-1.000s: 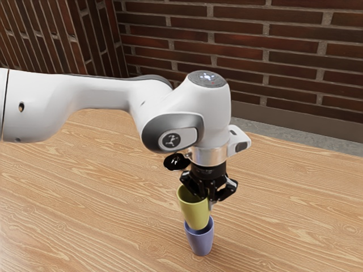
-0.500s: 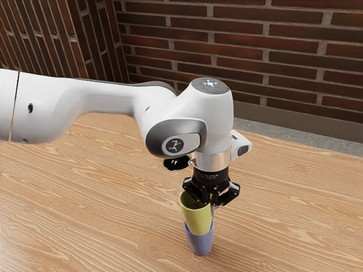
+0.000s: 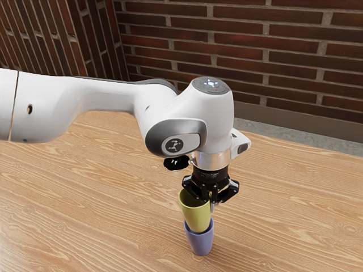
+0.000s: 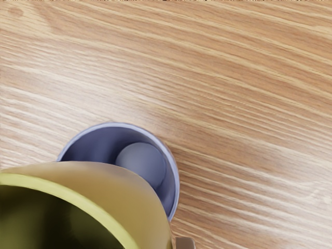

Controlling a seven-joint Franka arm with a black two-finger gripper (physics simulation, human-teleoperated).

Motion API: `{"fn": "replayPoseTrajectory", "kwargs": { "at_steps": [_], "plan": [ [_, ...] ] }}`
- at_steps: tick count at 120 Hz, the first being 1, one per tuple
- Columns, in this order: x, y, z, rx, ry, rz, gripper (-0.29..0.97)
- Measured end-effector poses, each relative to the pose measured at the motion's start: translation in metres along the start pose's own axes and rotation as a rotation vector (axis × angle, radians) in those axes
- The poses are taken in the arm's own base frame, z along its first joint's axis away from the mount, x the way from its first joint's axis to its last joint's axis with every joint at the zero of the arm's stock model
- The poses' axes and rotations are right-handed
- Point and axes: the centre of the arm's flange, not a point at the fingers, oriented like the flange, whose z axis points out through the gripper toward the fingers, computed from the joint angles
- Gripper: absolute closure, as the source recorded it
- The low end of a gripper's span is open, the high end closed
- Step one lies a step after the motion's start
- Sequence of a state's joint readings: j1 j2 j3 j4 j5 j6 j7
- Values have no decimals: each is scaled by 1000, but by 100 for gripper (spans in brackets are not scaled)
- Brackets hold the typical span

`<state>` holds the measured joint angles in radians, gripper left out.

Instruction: Place the left cup onto the right cup

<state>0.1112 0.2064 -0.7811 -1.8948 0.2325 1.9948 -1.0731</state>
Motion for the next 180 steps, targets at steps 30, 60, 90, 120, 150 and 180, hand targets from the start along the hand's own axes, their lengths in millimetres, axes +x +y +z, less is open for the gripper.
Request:
{"fn": "replayPoseTrajectory", "kwargs": {
  "at_steps": [30, 60, 90, 120, 150, 180],
  "plan": [
    [10, 3, 12, 2, -9, -4, 76],
    [16, 3, 22, 4, -24, -15, 77],
    [17, 1, 26, 9, -29, -23, 48],
    [18, 2, 23, 5, -26, -27, 15],
    [20, 2, 15, -2, -13, -32, 5],
    [19, -4, -61, -16, 91, -46, 1]
  ]
}}
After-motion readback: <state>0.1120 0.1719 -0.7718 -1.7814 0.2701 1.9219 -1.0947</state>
